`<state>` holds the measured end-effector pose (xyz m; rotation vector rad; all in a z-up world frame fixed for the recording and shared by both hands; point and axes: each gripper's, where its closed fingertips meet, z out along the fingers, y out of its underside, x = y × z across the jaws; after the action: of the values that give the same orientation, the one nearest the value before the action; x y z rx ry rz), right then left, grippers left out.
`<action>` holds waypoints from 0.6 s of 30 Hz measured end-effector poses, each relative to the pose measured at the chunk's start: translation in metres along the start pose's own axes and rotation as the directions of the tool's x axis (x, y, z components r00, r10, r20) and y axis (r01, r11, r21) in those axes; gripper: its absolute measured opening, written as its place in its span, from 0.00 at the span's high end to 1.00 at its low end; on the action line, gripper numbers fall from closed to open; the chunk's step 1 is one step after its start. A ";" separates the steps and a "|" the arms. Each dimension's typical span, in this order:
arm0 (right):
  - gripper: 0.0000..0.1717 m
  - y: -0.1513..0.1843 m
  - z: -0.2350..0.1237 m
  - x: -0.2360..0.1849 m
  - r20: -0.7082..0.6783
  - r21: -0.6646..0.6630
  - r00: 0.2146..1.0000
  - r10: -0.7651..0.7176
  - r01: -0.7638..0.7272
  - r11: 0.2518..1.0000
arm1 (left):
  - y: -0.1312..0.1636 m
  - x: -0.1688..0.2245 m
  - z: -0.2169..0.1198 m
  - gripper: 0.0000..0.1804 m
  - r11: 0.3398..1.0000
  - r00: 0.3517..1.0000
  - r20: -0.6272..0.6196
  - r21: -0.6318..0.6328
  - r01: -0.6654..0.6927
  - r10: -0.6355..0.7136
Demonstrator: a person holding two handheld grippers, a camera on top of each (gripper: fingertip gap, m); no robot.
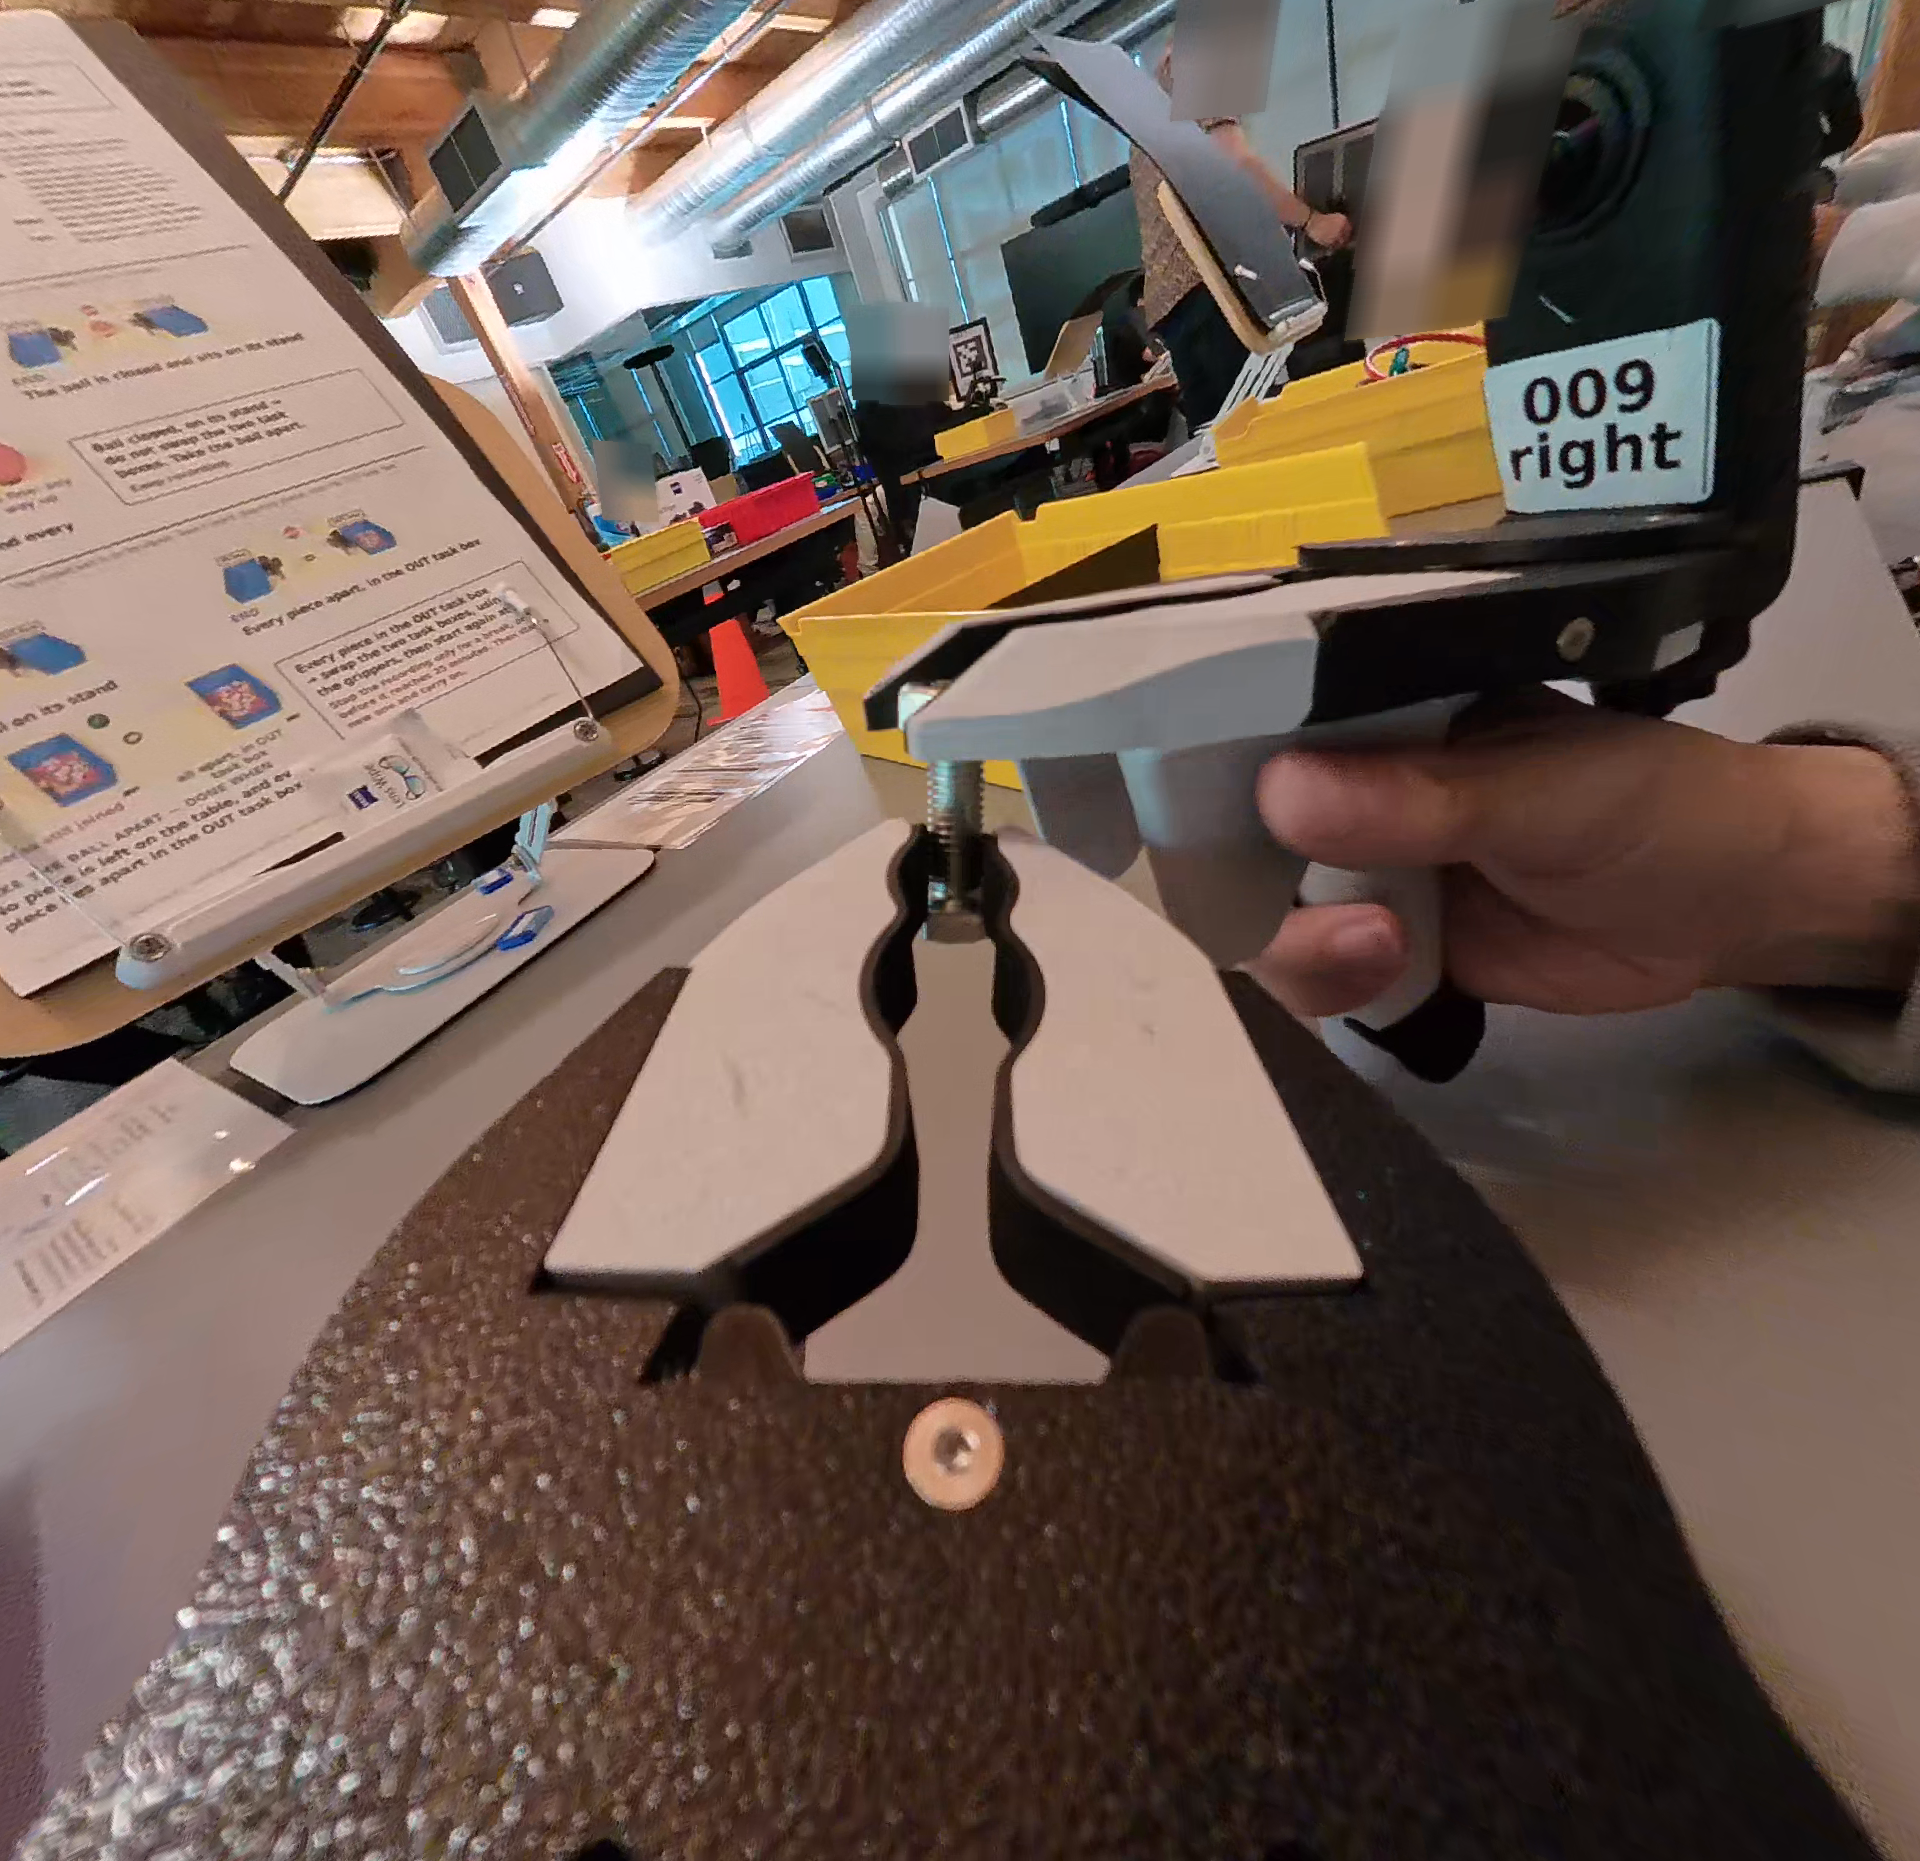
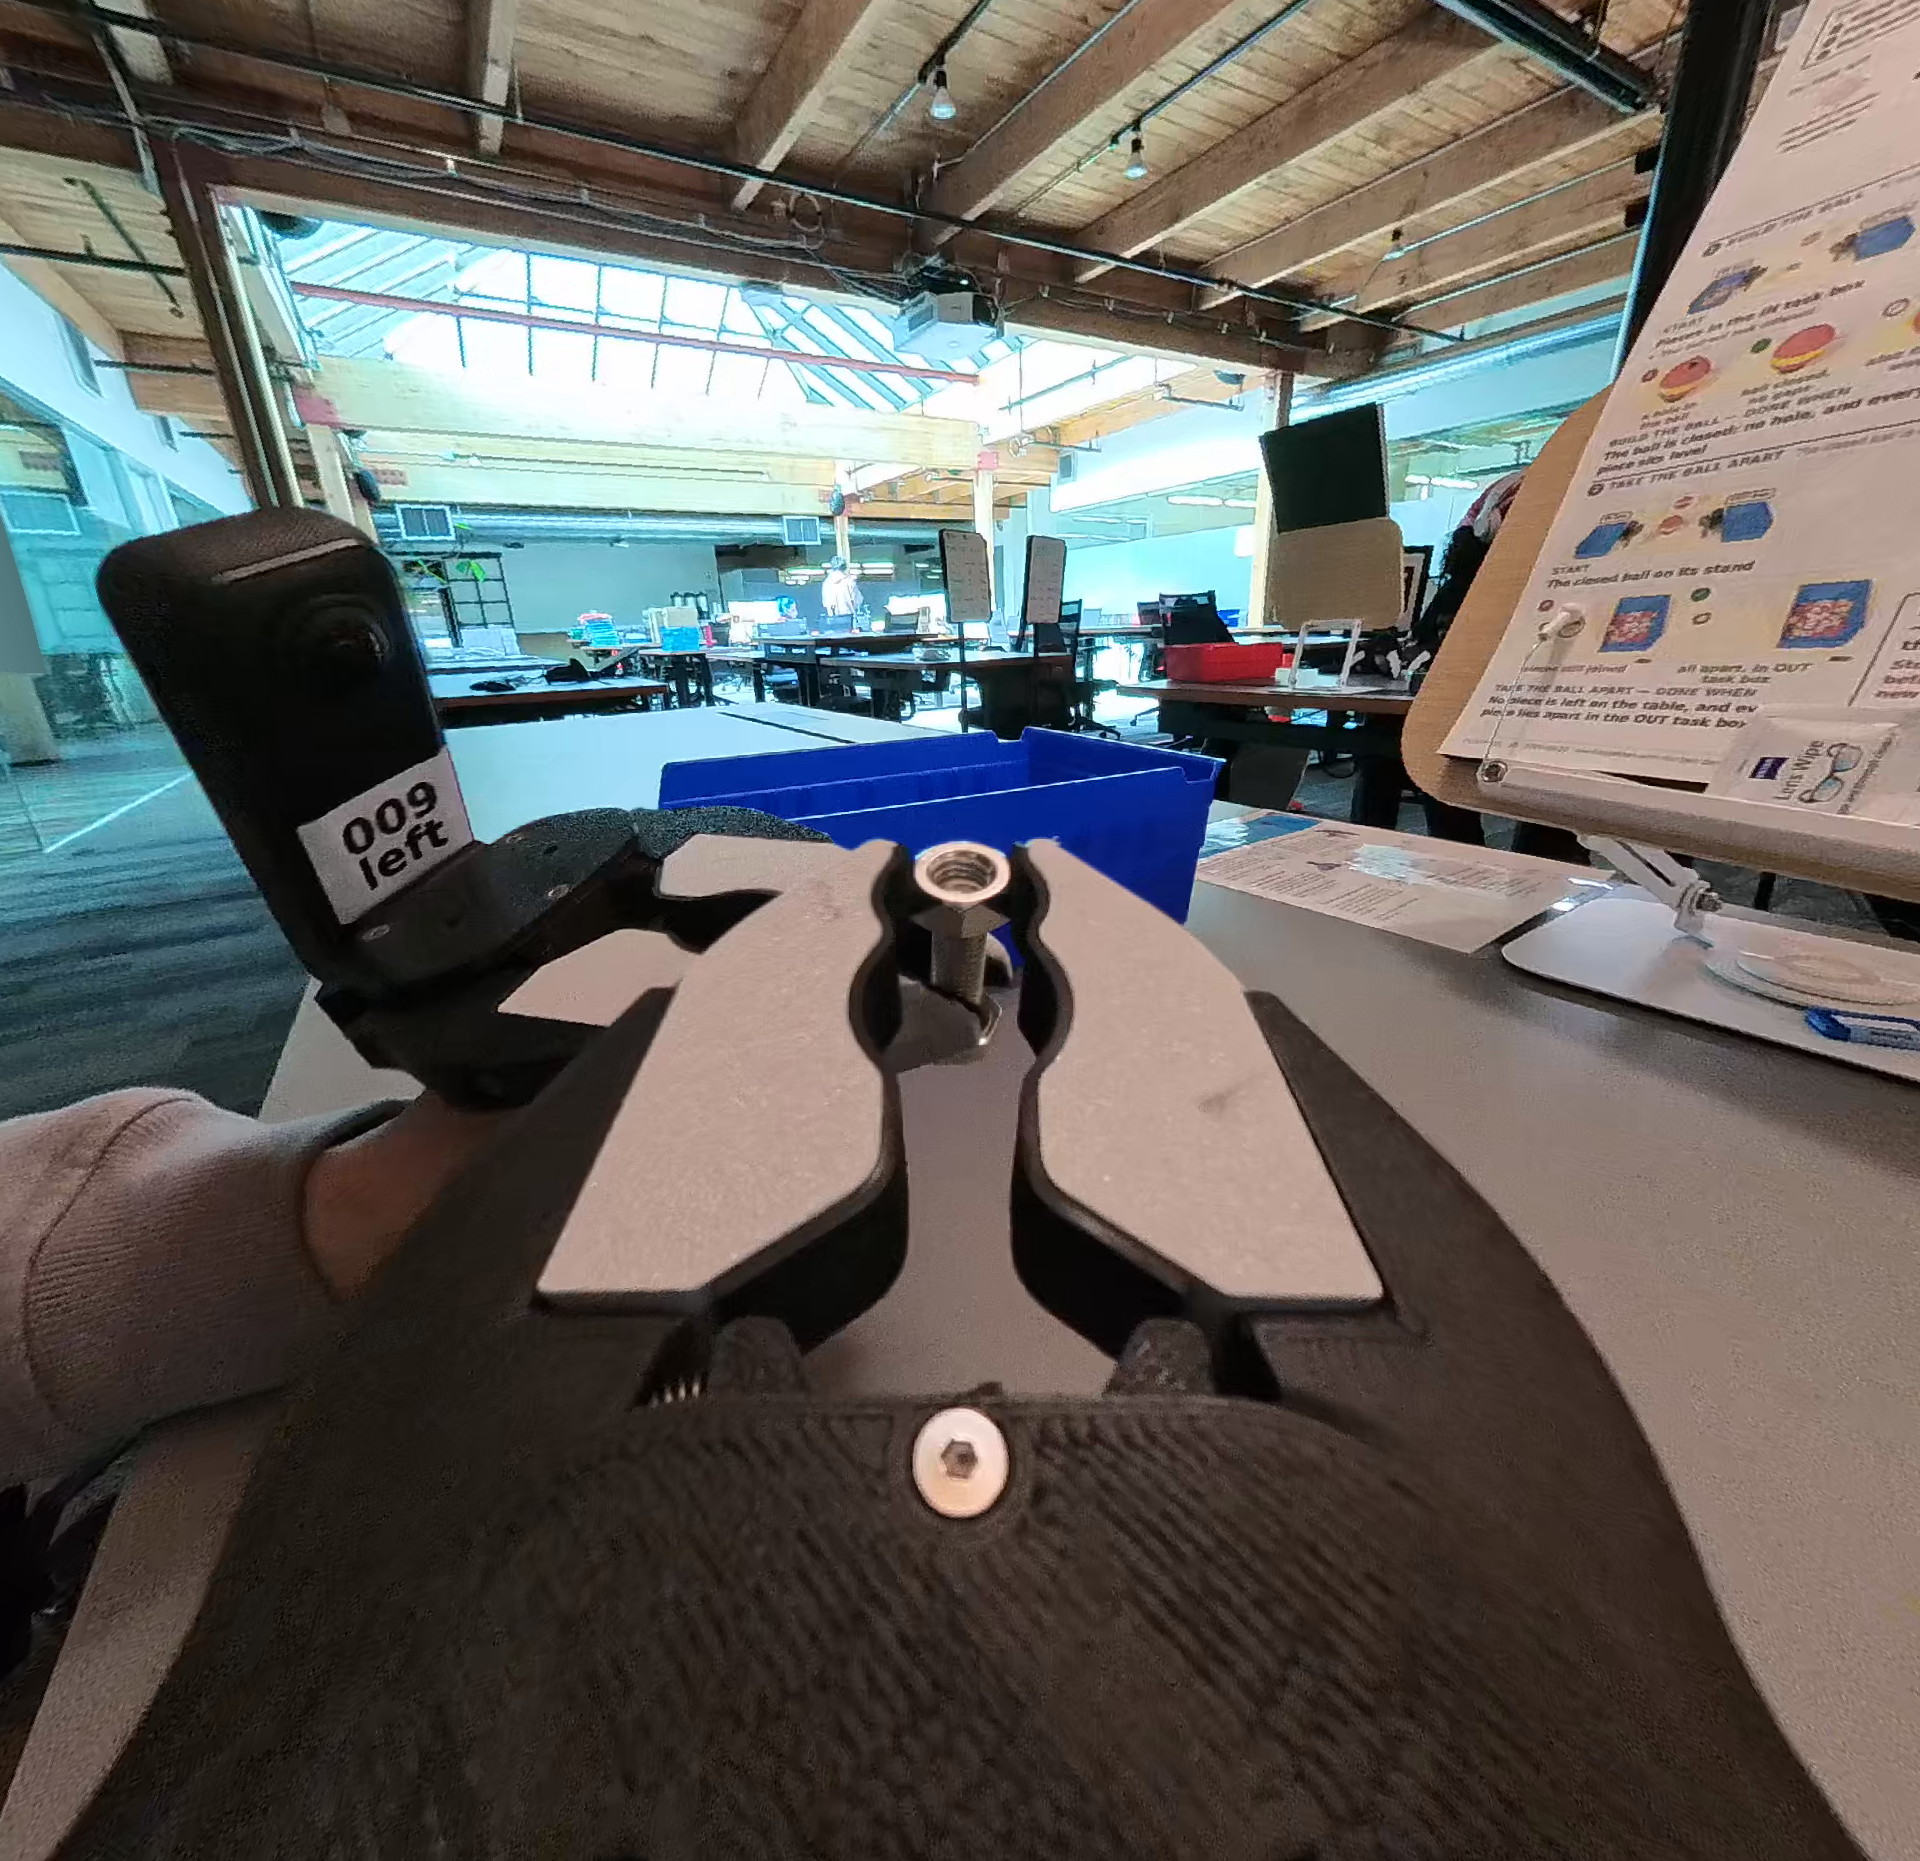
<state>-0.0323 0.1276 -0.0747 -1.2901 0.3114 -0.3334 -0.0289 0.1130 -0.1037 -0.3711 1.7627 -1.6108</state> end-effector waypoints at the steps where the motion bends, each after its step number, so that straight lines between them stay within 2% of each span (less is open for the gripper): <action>1: 0.90 0.000 0.000 0.000 0.007 -0.010 1.000 0.001 0.000 1.000 | 0.000 0.000 0.000 0.95 1.000 1.000 -0.003 0.000 0.003 -0.003; 4: 0.90 -0.001 -0.002 -0.005 0.072 -0.023 0.997 -0.040 0.041 0.999 | -0.002 0.006 0.000 0.95 0.997 0.994 -0.078 0.026 0.073 -0.070; 6: 0.90 -0.005 -0.009 -0.016 0.210 -0.007 0.977 -0.022 0.024 1.000 | -0.009 0.019 -0.003 0.95 0.983 0.960 -0.234 0.064 0.171 -0.151; 7: 0.89 -0.009 -0.016 -0.024 0.321 -0.003 0.947 0.022 -0.023 1.000 | -0.014 0.029 -0.007 0.95 0.966 0.913 -0.355 0.083 0.246 -0.203; 9: 0.89 -0.022 -0.033 -0.043 0.540 -0.022 0.831 0.136 -0.148 0.989 | -0.026 0.041 -0.017 0.95 0.916 0.792 -0.542 0.094 0.391 -0.282; 11: 0.89 -0.025 -0.044 -0.052 0.617 -0.026 0.776 0.131 -0.146 0.989 | -0.036 0.048 -0.027 0.95 0.887 0.716 -0.637 0.109 0.449 -0.285; 13: 0.89 -0.023 -0.045 -0.052 0.607 -0.016 0.790 0.085 -0.096 0.995 | -0.033 0.048 -0.024 0.95 0.896 0.734 -0.620 0.108 0.431 -0.278; 15: 0.89 -0.030 -0.040 -0.037 0.514 0.037 0.856 0.059 -0.091 0.995 | -0.028 0.046 -0.021 0.95 0.914 0.767 -0.583 0.101 0.394 -0.266; 17: 0.90 -0.047 -0.041 -0.002 0.314 0.122 0.949 0.042 -0.084 0.989 | -0.021 0.044 -0.016 0.95 0.931 0.802 -0.538 0.082 0.356 -0.259; 18: 0.90 -0.054 -0.044 0.027 0.131 0.133 0.991 0.030 -0.047 0.990 | -0.017 0.042 -0.014 0.95 0.941 0.821 -0.513 0.071 0.331 -0.250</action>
<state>-0.0295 0.0644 -0.0342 -1.1645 0.2006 -0.2333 -0.0723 0.0934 -0.1009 -0.1574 2.0031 -2.2088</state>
